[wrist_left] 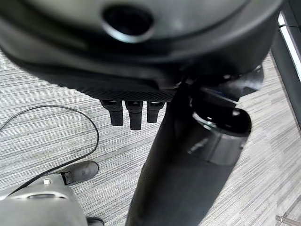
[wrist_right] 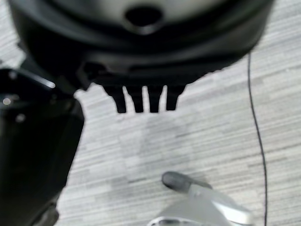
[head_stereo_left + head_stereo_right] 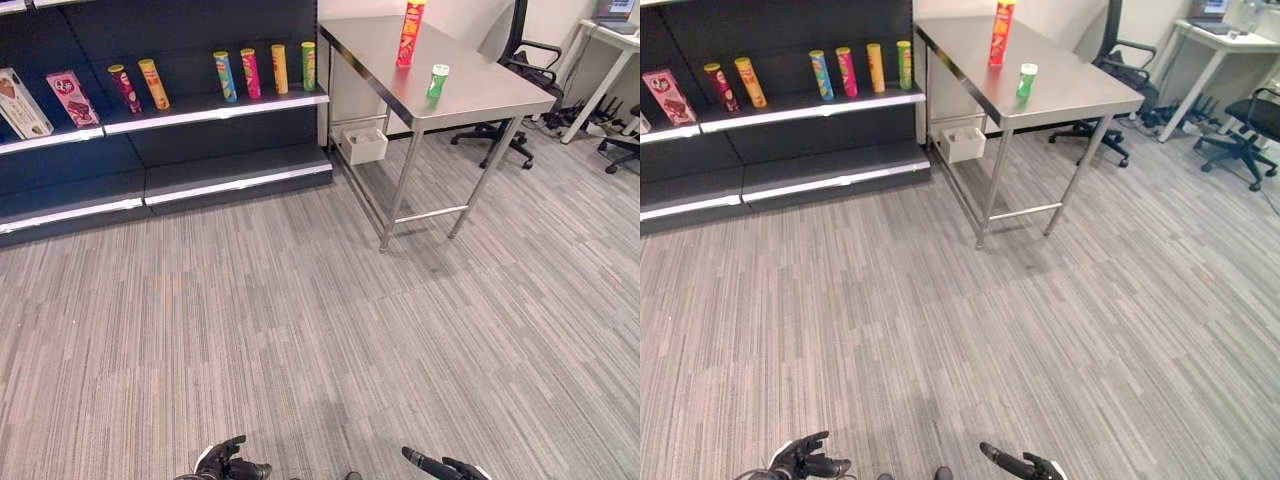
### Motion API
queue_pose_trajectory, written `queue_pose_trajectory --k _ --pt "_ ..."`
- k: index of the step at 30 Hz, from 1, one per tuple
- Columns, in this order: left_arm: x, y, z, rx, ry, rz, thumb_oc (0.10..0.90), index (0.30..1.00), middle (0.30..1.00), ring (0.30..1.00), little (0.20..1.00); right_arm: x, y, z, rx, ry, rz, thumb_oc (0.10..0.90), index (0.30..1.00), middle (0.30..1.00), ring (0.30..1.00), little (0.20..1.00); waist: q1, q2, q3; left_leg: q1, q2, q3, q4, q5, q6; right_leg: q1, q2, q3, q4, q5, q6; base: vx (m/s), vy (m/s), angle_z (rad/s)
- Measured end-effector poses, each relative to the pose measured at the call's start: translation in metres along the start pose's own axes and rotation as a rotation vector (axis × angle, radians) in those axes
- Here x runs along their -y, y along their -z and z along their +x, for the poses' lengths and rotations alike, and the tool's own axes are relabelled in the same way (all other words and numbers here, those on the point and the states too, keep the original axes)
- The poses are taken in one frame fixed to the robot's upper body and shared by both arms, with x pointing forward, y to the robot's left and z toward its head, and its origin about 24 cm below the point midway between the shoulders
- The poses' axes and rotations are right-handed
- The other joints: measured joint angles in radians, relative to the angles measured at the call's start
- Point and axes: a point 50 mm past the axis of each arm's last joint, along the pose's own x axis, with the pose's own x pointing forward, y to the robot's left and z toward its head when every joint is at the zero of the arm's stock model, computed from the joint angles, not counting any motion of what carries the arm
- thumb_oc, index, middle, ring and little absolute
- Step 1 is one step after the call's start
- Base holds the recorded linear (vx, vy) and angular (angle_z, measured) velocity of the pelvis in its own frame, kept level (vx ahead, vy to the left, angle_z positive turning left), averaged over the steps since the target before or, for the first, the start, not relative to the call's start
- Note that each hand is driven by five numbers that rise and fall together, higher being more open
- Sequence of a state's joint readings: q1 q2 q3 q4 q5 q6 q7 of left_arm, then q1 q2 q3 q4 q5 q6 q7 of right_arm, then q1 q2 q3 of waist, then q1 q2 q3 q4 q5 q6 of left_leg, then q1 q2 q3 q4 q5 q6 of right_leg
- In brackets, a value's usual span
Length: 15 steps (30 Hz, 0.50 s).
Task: Put the goods on the table back onto the shelves and tidy them up.
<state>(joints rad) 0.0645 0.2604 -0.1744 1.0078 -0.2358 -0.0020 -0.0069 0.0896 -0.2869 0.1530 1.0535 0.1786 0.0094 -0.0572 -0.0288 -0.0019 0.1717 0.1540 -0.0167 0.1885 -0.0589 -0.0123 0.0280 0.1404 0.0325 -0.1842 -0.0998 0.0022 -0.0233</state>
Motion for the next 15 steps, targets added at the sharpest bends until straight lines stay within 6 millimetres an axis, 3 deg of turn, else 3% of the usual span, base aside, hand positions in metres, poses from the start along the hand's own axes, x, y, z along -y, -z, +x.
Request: queue_pose_trajectory --k 7,10,14,15 --pt "0.0 -0.004 0.001 0.012 0.001 -0.004 0.8 0.9 0.9 0.9 0.9 0.0 -0.002 0.0 0.005 0.0 -0.001 0.8 0.9 0.9 0.9 0.9 -0.007 0.008 0.009 -0.011 0.0 0.0 0.021 0.001 -0.003 -0.004 -0.001 0.003 0.0 -0.004 -0.001 0.02 -0.079 0.0" --pt "-0.001 -0.015 0.003 0.037 -0.004 -0.013 0.8 0.9 0.9 0.9 0.9 -0.002 -0.011 0.002 0.026 -0.01 -0.016 0.8 0.9 0.9 0.9 0.9 0.008 -0.022 0.033 -0.079 -0.006 -0.011 0.141 -0.01 -0.025 -0.013 -0.025 0.023 0.0 0.004 -0.028 0.02 -0.075 -0.17" --pt "0.0 -0.024 0.005 0.059 0.002 -0.033 0.8 0.9 0.9 0.9 0.9 0.001 -0.015 0.003 0.037 -0.002 -0.018 0.8 0.9 0.9 0.9 0.9 0.015 -0.03 0.06 -0.163 -0.008 -0.036 0.292 -0.012 -0.039 -0.016 -0.035 0.023 0.002 0.003 -0.043 0.02 -0.1 0.04" --pt "0.001 -0.03 0.006 0.077 0.004 -0.031 0.8 0.9 0.9 0.9 0.9 0.001 -0.019 0.004 0.047 -0.002 -0.016 0.8 0.9 0.9 0.9 0.9 0.014 -0.034 0.077 -0.243 -0.002 -0.039 0.424 -0.01 -0.043 -0.026 -0.038 0.021 0.011 0.002 -0.052 0.04 -0.094 0.14"
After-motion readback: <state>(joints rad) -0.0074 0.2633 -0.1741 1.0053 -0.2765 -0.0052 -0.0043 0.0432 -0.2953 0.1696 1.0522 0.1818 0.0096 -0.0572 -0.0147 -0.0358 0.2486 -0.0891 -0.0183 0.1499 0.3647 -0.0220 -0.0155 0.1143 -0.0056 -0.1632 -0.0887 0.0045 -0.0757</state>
